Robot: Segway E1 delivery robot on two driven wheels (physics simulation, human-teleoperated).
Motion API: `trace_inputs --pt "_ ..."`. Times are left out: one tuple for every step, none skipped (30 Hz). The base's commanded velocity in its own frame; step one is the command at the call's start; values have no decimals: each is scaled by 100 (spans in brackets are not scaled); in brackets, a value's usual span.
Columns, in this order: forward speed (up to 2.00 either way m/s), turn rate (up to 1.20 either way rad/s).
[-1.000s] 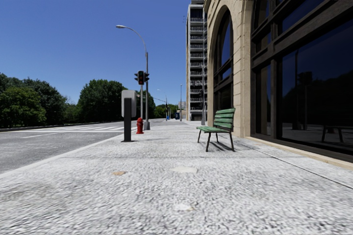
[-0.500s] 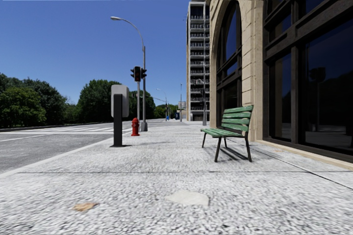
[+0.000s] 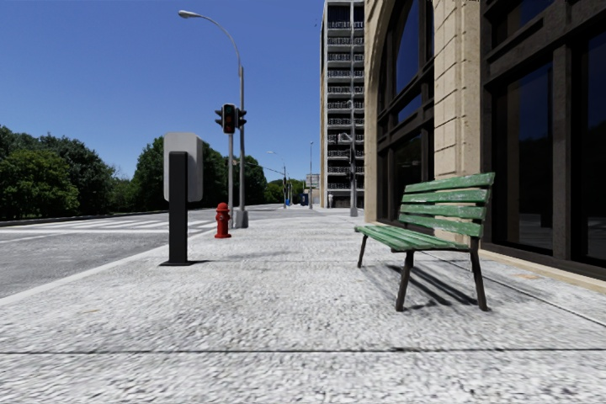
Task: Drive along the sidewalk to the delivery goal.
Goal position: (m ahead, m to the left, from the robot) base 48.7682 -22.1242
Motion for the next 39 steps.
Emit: trace_inputs --pt "200 0" --pt "200 0" --pt "200 0" --pt "200 0" --pt "200 0" --pt "200 0" --pt "200 0" --pt "200 0" --pt "200 0" --pt "200 0" --pt "200 0" --pt "200 0" --pt "200 0" --pt "200 0" --pt "200 0" --pt "200 0" --pt "200 0" --pt "200 0" --pt "200 0" --pt "200 0" --pt "200 0" --pt "200 0" --pt "200 0" --pt "200 0" --pt "200 0" --pt "200 0" --pt "200 0" --pt "200 0" --pt "200 0" --pt "200 0" --pt "200 0" --pt "200 0" --pt "200 0" --pt "200 0" --pt "200 0" --pt "200 0" --pt "200 0" --pt "200 0" --pt "200 0"
